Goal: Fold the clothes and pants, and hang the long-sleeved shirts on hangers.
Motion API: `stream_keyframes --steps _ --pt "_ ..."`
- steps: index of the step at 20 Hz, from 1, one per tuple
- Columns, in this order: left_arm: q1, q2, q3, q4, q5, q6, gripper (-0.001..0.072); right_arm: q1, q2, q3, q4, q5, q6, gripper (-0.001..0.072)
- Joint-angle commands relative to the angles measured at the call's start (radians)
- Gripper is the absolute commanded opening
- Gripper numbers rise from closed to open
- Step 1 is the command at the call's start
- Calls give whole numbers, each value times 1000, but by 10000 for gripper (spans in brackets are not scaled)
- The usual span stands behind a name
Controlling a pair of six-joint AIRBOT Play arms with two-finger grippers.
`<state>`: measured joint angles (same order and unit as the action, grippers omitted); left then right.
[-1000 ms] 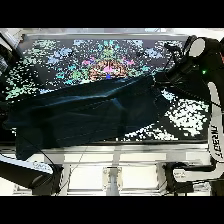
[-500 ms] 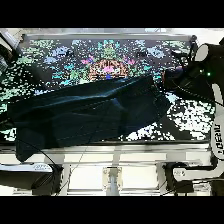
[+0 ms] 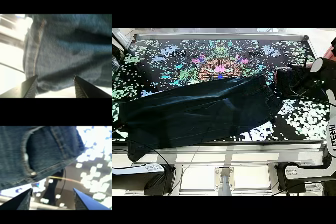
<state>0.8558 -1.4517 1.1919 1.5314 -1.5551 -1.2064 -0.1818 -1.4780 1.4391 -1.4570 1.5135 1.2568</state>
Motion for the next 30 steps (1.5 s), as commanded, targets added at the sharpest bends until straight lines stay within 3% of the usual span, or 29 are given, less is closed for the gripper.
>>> stream_keyframes --steps 1,4,7,15,18,19,20,21,22,28,30 --pt "2 101 -89 48 12 -36 502 -78 -3 -38 95 -85 -179 568" --pt "3 230 -233 100 29 -50 501 -119 -48 -41 150 -147 -333 566" --pt "8 349 -354 136 20 -73 502 -116 -129 -41 169 -182 -399 565" --pt "14 478 -447 164 -3 -108 502 -110 -270 -41 193 -255 -449 538" --pt "14 478 -447 171 -5 -114 502 -110 -287 -41 283 -221 -461 536" --pt "14 477 -447 179 0 -114 502 -108 -292 -41 322 -189 -463 476" --pt "14 474 -447 179 4 -114 502 -103 -293 -41 345 -155 -463 355" --pt "13 469 -447 180 9 -114 502 -98 -293 -41 359 -113 -456 211" --pt "13 459 -447 184 14 -113 502 -98 -292 -41 360 -69 -454 23" --pt "13 381 -447 282 56 -109 511 -187 -261 -41 231 15 -220 30" --pt "13 369 -447 285 90 -75 511 -245 -231 -41 230 18 -191 30"
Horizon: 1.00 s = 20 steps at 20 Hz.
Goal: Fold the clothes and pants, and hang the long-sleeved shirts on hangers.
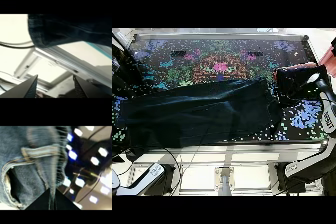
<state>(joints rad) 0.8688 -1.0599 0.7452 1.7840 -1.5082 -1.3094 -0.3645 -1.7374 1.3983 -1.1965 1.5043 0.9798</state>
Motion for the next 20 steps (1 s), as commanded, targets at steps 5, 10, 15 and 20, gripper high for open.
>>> stream_keyframes --steps 5,10,15,20 --pt "11 -41 -1 29 190 122 510 -132 86 0 -32 101 103 29" --pt "116 -58 -1 -224 315 221 509 -133 104 0 -4 105 167 30" --pt "130 -179 0 -286 224 270 509 -119 108 0 -5 131 183 30" --pt "130 -188 3 -188 223 234 510 -100 108 0 -3 132 187 30"
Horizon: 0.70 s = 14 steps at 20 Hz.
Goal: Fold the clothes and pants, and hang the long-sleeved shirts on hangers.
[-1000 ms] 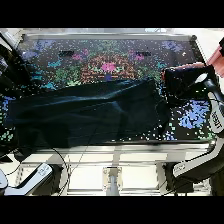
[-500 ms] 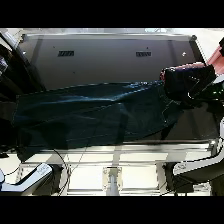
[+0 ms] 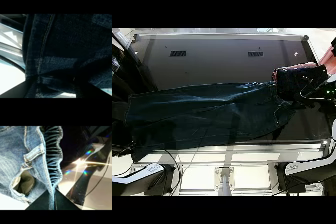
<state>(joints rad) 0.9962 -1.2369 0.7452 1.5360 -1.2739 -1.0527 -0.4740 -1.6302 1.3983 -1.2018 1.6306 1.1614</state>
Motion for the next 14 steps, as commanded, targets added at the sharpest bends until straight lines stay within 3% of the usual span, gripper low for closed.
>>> stream_keyframes --steps 1,14 --pt "3 -5 5 94 -19 -24 509 9 1 0 2 6 5 30" --pt "61 -29 82 19 -136 -24 509 9 0 0 1 3 1 30"
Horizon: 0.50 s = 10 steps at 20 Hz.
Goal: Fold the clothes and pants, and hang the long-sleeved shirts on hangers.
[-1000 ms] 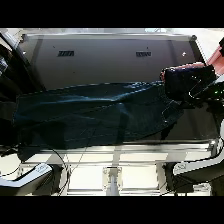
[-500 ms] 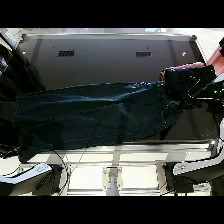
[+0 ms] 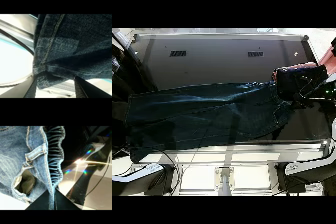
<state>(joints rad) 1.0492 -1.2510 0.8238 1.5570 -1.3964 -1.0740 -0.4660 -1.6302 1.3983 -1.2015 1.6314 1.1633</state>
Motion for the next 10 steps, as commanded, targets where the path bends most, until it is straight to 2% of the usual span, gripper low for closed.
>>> stream_keyframes --steps 1,10 --pt "10 -19 3 14 -13 -3 509 1 0 0 1 4 -1 30" --pt "63 -30 3 27 17 -4 509 1 0 0 1 -1 3 30"
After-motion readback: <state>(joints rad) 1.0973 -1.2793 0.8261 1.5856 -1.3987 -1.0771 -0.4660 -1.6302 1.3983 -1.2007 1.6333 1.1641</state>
